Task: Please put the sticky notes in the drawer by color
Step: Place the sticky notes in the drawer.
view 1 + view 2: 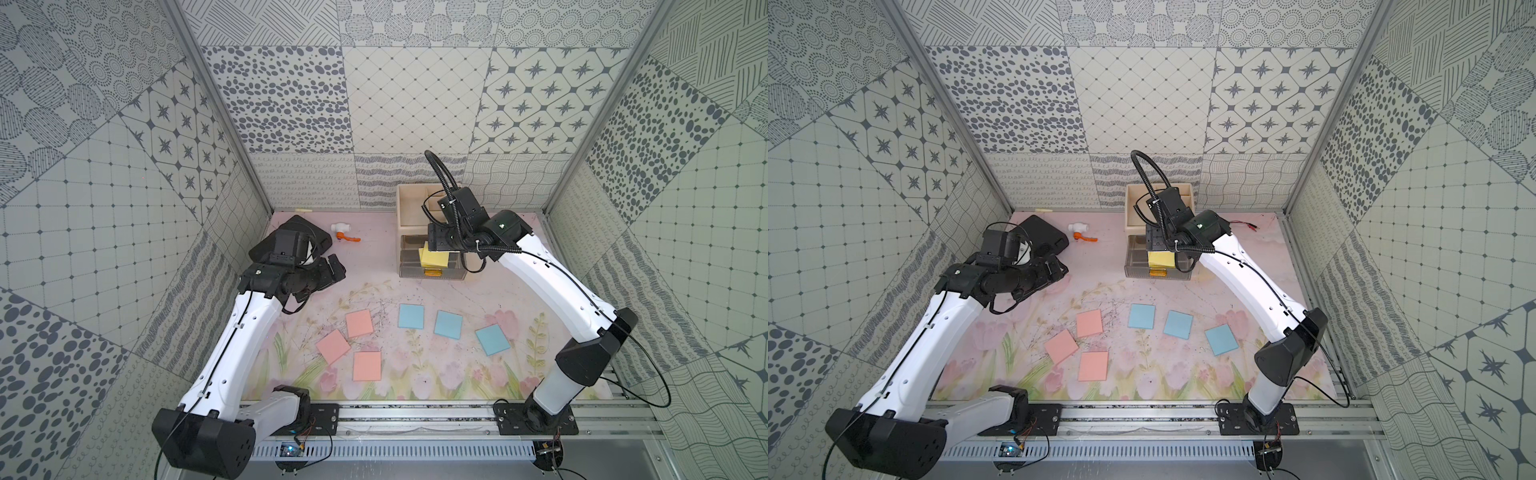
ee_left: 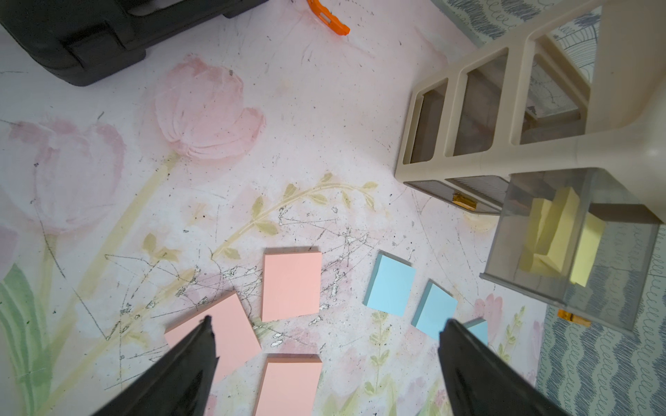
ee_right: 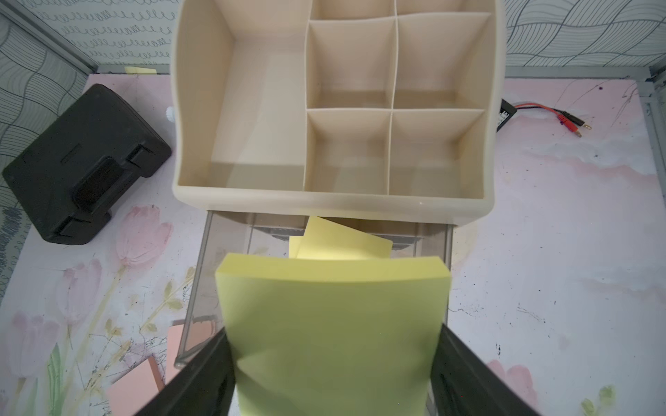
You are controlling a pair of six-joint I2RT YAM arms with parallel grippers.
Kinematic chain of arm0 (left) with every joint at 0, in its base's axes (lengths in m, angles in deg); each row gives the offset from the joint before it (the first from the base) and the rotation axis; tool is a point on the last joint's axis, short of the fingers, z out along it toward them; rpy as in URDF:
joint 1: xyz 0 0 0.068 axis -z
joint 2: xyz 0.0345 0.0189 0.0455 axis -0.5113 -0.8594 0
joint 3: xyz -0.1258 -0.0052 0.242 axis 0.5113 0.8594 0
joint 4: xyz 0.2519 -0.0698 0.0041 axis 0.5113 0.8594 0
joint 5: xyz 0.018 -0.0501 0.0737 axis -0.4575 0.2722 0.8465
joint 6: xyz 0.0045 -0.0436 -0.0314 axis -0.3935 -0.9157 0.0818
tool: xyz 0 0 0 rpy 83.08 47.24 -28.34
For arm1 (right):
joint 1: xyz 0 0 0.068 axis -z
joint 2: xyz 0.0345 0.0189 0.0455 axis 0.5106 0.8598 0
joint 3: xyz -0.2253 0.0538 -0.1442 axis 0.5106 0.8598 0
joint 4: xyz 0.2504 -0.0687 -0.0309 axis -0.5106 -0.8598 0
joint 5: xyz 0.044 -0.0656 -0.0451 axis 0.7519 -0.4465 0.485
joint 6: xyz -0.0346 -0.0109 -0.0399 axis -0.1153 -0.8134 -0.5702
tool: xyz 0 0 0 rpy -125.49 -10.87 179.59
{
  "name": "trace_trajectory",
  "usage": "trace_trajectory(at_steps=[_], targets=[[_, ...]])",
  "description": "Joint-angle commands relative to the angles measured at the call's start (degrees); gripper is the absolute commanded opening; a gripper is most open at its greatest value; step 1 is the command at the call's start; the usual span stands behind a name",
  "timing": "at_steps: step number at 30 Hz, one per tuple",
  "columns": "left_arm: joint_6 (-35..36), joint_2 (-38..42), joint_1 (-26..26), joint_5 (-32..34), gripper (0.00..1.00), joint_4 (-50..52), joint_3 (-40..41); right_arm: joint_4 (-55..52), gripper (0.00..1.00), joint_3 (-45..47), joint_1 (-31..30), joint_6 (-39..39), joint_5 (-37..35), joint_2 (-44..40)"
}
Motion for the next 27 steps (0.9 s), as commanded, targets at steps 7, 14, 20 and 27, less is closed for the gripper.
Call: trace_trajectory(at_steps=[7,14,20,27], targets=[[-0.57,-2.23,-0.25,0.11,0.98,-1.34,-1.35,7.32,0.83,2.24,2.21,-2.64,2.58,3.02],[-1.27,-3.36,-0.27,-0.63,0.97,-2.42,-1.04,7.77,0.83,3.01,2.55,-2.48,3.83,3.62],[-1.51,-4.03,-0.21,-1.1,0.97,-3.19,-0.87,7.43,0.82,3.83,2.49,-2.39,4.94,3.53],[-1.84,-4.41,-0.21,-2.36,0.97,-4.0,-0.69,6.18,0.84,3.58,2.48,-1.96,5.45,3.02]])
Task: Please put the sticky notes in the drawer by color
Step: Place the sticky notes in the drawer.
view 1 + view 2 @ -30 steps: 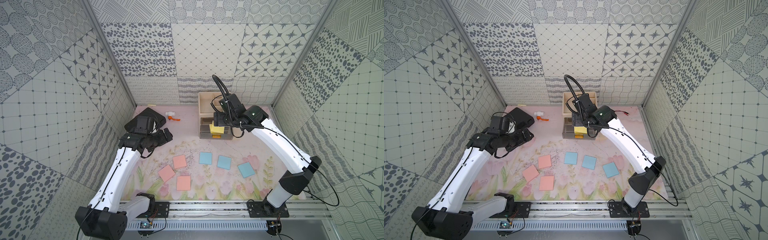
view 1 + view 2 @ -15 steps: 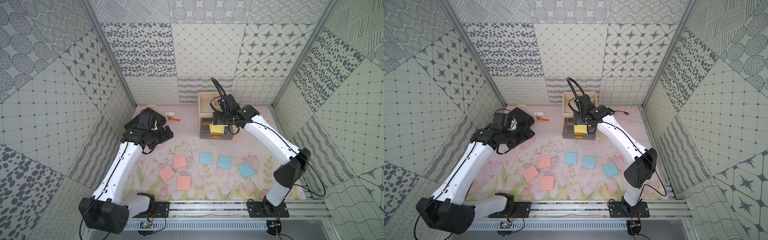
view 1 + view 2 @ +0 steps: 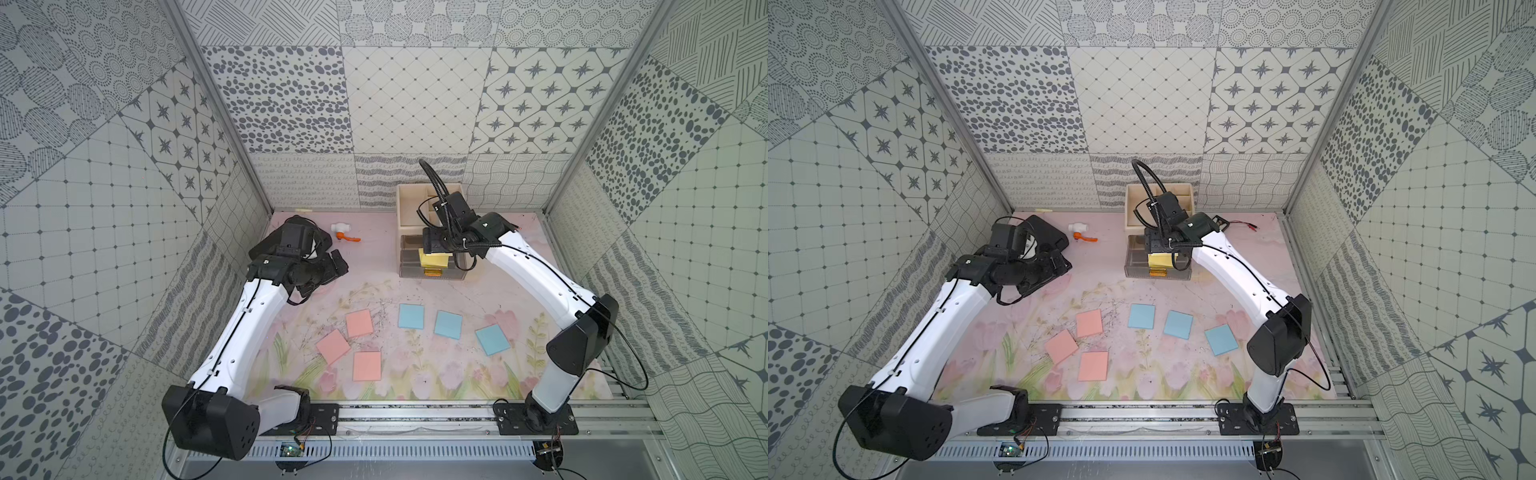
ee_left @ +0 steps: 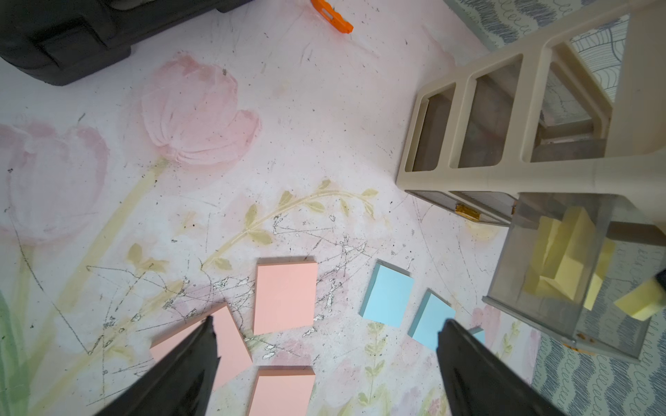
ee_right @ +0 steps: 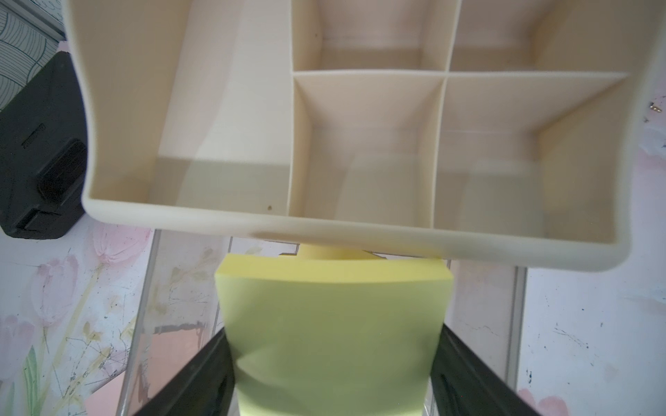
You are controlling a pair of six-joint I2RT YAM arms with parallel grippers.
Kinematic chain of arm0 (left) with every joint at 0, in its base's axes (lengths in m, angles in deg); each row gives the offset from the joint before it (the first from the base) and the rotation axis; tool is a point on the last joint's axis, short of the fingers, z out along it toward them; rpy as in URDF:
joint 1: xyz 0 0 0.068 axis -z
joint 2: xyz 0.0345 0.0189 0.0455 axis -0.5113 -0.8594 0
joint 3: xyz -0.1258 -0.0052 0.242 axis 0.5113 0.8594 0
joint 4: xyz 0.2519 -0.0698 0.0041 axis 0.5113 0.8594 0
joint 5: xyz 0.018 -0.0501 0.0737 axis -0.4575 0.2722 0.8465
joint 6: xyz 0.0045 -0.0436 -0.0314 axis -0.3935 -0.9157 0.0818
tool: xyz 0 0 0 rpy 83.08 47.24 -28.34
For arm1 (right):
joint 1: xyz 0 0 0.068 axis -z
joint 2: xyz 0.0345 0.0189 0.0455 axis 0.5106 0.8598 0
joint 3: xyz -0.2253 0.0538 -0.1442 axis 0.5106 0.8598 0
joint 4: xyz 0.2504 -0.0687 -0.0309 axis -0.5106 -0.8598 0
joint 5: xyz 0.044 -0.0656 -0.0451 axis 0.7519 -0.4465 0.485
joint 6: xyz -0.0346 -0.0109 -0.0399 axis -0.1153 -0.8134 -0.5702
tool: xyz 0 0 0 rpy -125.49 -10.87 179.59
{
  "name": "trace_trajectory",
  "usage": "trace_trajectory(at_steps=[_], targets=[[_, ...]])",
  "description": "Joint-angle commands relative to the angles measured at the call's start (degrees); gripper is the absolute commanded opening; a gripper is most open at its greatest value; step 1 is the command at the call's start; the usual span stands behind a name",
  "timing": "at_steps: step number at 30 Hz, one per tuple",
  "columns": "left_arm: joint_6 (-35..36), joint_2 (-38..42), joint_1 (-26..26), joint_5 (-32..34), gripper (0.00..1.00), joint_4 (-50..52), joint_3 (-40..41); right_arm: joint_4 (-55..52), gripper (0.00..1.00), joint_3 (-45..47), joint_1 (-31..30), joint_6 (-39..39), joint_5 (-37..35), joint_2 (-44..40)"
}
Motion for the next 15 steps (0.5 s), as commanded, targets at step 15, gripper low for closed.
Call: trace_trajectory(at_steps=[15], targets=[[1.1,-7.48,1.64,-4.58,0.93,-4.51,-9.38,0.33,0.82,-0.96,0.08,-2.17,-2.62,-6.8]])
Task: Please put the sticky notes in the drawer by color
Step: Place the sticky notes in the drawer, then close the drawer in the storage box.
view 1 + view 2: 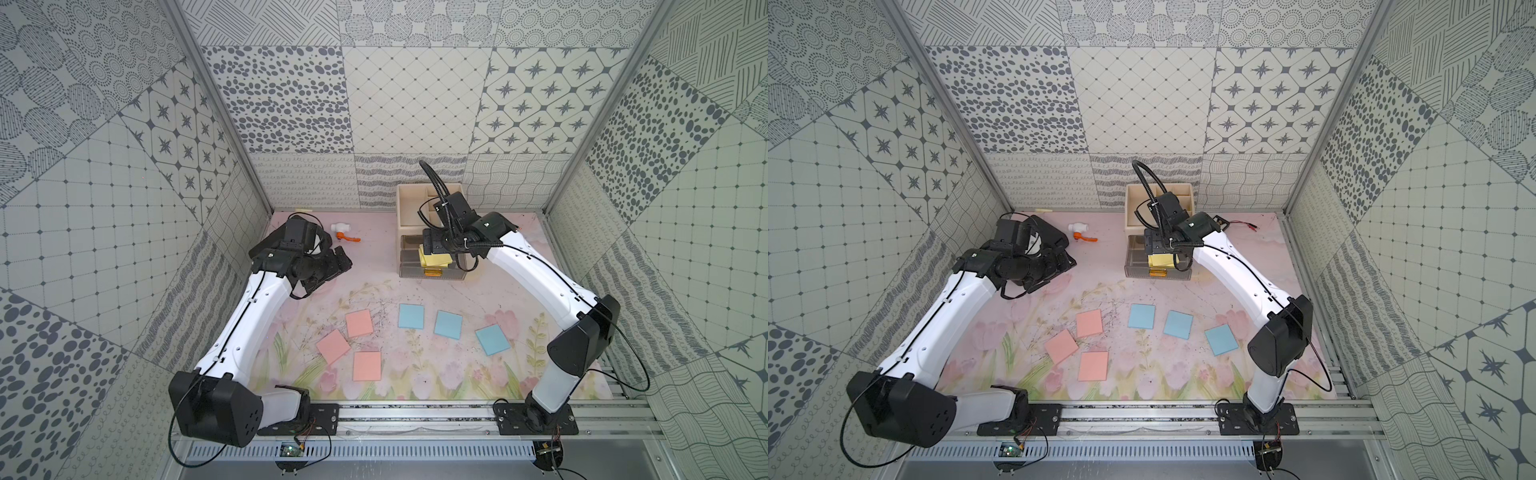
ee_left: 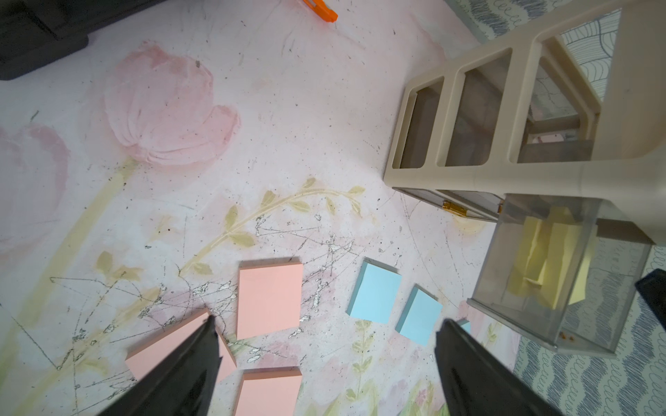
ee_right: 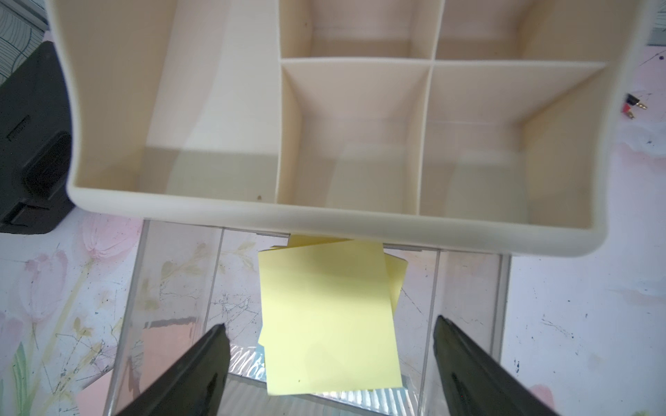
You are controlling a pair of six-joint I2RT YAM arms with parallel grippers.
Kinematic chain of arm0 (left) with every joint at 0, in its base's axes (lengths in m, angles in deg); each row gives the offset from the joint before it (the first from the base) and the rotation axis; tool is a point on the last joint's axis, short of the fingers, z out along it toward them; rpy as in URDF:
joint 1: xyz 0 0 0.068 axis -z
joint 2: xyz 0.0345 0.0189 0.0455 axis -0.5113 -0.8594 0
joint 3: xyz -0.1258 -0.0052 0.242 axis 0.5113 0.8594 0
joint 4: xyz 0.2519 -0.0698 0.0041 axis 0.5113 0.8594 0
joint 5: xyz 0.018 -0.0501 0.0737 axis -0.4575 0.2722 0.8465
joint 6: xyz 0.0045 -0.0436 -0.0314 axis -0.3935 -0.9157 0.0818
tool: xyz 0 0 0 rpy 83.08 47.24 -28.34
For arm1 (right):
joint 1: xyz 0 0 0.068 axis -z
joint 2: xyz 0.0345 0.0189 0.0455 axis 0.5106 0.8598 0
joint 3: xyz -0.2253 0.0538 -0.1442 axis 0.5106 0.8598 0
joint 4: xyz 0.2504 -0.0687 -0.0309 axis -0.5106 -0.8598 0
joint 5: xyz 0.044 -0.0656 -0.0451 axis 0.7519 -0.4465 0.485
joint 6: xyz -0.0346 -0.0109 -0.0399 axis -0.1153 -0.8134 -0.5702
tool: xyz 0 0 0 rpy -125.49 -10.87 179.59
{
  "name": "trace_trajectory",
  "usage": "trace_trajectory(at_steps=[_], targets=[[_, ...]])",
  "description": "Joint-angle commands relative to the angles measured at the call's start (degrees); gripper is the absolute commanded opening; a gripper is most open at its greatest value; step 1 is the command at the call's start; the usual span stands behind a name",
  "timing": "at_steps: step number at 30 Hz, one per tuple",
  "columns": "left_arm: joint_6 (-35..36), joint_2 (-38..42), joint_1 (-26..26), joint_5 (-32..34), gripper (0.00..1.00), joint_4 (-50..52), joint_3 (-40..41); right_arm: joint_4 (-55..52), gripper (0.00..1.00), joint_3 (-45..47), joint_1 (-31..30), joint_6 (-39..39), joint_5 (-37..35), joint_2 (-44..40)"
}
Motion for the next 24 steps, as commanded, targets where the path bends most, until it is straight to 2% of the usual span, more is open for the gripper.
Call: trace_trajectory(at_steps=[1,2,4,7,11,15,18,19,22,24], targets=[[1.6,-3.86,2.23,-0.62,0.92,-3.88,-7.53,3.07,0.74,0.79,0.08,-1.31,-1.05,-6.94],[2.09,-5.1,3.3,0.55,0.9,-3.82,-9.66,4.55,0.62,2.7,0.0,-1.24,-0.61,-8.69],[3.53,-8.4,6.01,3.69,0.84,-3.44,-15.02,9.83,0.33,9.24,-0.25,-1.09,0.4,-13.49],[6.13,-14.36,10.28,9.77,0.78,-1.35,-23.6,18.37,0.01,21.0,-0.47,0.15,1.64,-21.51],[8.26,-23.64,13.93,12.27,0.73,2.17,-35.51,25.85,0.0,34.0,-0.49,2.76,4.12,-29.28],[9.15,-32.08,16.27,14.58,0.72,5.85,-47.48,32.04,0.0,43.04,-1.43,5.18,9.16,-31.75],[9.37,-37.01,17.05,15.4,0.74,7.68,-54.23,34.98,0.0,46.05,-2.68,5.83,10.26,-31.05],[9.66,-38.67,17.33,15.62,0.73,8.29,-56.33,35.82,0.0,46.59,-2.89,5.96,10.41,-30.54],[10.85,-42.98,18.45,17.25,0.59,10.27,-62.18,38.04,0.0,47.0,-2.91,5.72,11.07,-28.45],[11.56,-45.21,19.05,18.44,0.59,11.45,-65.08,39.5,0.0,47.04,-2.91,5.55,11.12,-27.16]])
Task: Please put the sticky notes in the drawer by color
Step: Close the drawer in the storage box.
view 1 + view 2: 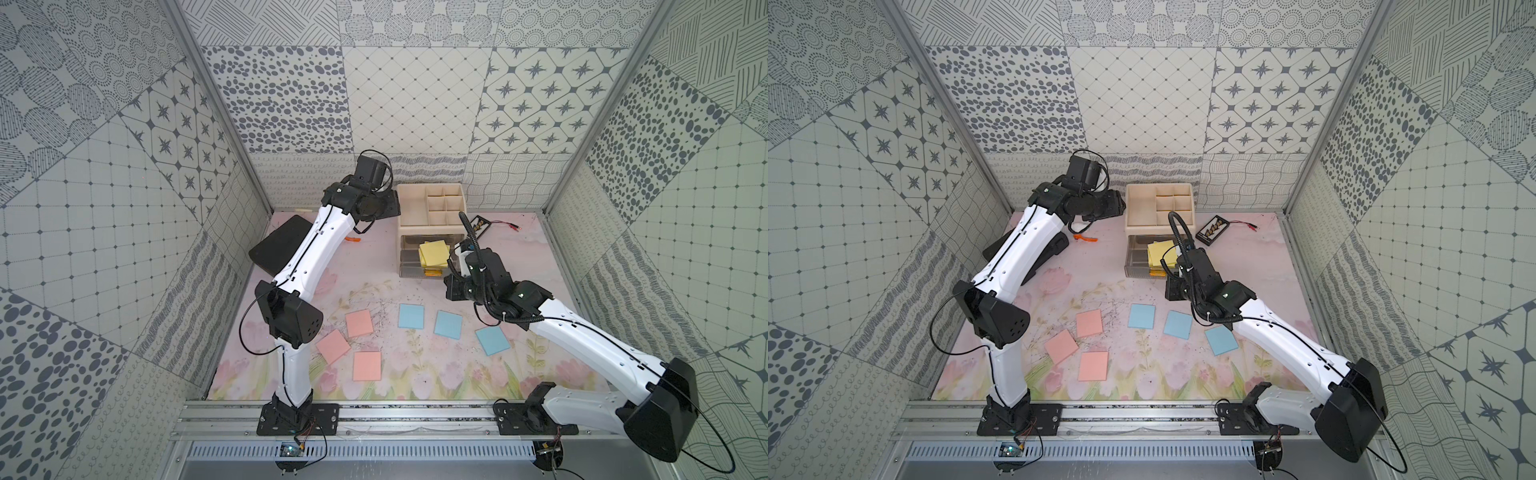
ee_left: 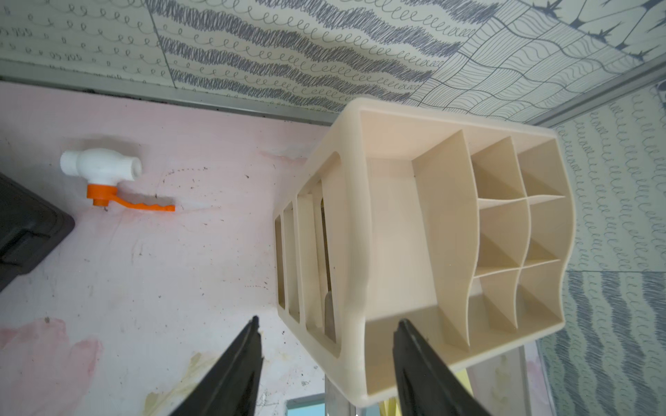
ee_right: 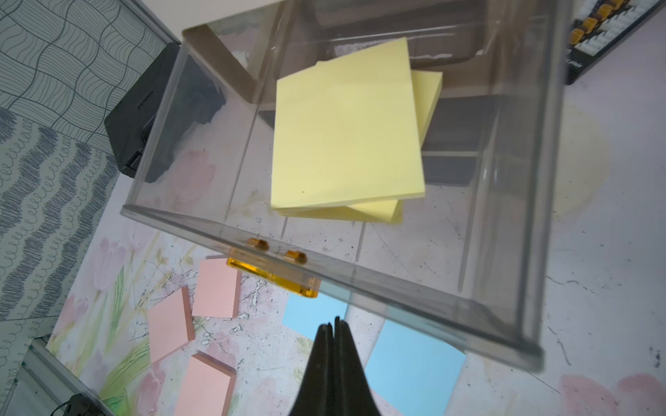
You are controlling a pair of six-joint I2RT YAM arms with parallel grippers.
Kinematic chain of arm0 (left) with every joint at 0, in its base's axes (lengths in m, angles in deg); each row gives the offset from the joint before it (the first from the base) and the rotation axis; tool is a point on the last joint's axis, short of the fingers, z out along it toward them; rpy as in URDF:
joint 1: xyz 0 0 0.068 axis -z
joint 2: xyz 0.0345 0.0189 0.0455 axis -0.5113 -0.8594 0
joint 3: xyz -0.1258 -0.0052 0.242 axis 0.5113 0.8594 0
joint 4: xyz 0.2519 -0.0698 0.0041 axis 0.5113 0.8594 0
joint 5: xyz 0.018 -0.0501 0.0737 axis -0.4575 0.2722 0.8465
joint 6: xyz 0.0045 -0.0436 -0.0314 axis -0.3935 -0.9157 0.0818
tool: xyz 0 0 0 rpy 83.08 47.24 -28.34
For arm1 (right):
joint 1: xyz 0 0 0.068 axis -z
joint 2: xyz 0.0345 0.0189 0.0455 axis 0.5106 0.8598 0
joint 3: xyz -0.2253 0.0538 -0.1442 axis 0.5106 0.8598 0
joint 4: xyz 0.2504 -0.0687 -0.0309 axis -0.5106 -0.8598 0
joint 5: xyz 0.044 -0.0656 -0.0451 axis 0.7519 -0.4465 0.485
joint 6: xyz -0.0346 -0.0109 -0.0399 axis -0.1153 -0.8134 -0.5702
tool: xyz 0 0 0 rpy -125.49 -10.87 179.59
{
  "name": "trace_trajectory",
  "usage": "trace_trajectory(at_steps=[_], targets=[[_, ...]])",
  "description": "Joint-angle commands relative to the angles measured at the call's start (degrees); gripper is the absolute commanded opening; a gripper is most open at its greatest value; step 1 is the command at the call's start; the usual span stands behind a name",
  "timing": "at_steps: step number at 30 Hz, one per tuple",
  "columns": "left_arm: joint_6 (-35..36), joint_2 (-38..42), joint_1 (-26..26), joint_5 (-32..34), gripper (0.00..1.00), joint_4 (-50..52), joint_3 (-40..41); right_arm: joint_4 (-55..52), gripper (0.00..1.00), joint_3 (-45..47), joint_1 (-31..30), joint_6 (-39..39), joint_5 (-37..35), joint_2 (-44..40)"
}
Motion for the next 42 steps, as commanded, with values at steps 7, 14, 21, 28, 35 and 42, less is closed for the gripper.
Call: trace_trajectory(at_steps=[7,14,21,28,35,42], targets=[[4.81,-9.04,2.47,8.6,0.62,6.41,-8.35,10.0,0.0,-2.44,-0.09,-1.96,0.76,5.76],[6.0,-10.06,2.67,12.97,0.63,4.42,-7.46,10.73,0.0,-4.98,-0.09,-3.23,0.75,8.77],[7.26,-12.82,2.6,13.23,0.44,4.68,-9.49,10.31,0.0,-5.55,-0.09,-4.17,0.72,8.79],[7.0,-13.12,2.62,13.0,0.19,4.75,-9.48,10.29,0.0,-5.71,-0.09,-4.7,0.43,8.12],[7.61,-12.3,2.58,11.61,0.0,6.27,-9.81,10.98,0.0,-6.56,0.02,-7.02,-2.07,9.6],[10.13,-12.77,2.58,8.69,0.0,8.14,-11.23,10.96,0.0,-10.39,0.18,-9.85,-4.1,11.6]])
